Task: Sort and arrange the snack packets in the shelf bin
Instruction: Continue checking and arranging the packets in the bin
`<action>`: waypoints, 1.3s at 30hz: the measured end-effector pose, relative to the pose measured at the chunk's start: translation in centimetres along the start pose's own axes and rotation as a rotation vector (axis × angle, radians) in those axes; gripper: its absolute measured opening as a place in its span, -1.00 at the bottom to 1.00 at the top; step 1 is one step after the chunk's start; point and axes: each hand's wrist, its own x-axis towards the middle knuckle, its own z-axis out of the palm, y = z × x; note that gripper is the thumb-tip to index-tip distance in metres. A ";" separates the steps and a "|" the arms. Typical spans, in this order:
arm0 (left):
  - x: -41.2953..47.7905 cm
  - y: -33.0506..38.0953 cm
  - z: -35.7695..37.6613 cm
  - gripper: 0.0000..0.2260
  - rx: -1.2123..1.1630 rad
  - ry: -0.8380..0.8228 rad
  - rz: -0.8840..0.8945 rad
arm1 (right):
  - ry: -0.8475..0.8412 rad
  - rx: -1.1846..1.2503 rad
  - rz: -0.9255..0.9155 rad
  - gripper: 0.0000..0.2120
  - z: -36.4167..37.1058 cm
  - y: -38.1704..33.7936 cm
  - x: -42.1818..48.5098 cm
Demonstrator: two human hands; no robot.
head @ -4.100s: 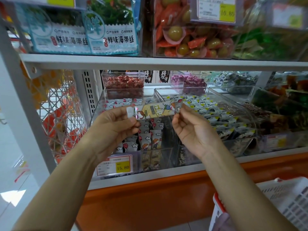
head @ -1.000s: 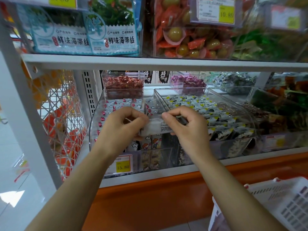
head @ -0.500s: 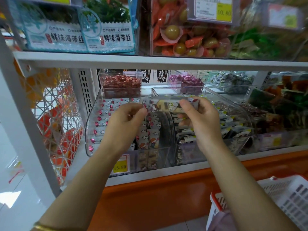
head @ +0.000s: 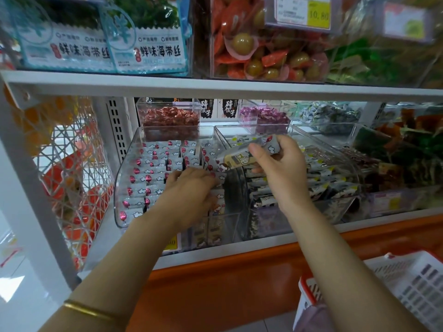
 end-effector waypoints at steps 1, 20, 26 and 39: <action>-0.1 0.1 -0.2 -0.65 -0.008 -0.011 -0.013 | -0.020 -0.051 -0.028 -0.78 0.1 -0.2 0.1; -2.0 -0.5 -1.7 -0.81 -0.318 0.008 -0.076 | -0.434 -0.921 -0.434 -0.52 4.0 -0.2 1.6; -2.0 -0.8 -2.1 -0.76 -0.357 0.067 -0.134 | -0.676 -1.001 -0.430 -0.68 3.7 -0.3 2.0; -1.8 -1.0 -2.3 -0.79 -0.436 0.140 -0.217 | -0.649 -0.856 -0.258 -0.75 4.3 -1.0 4.6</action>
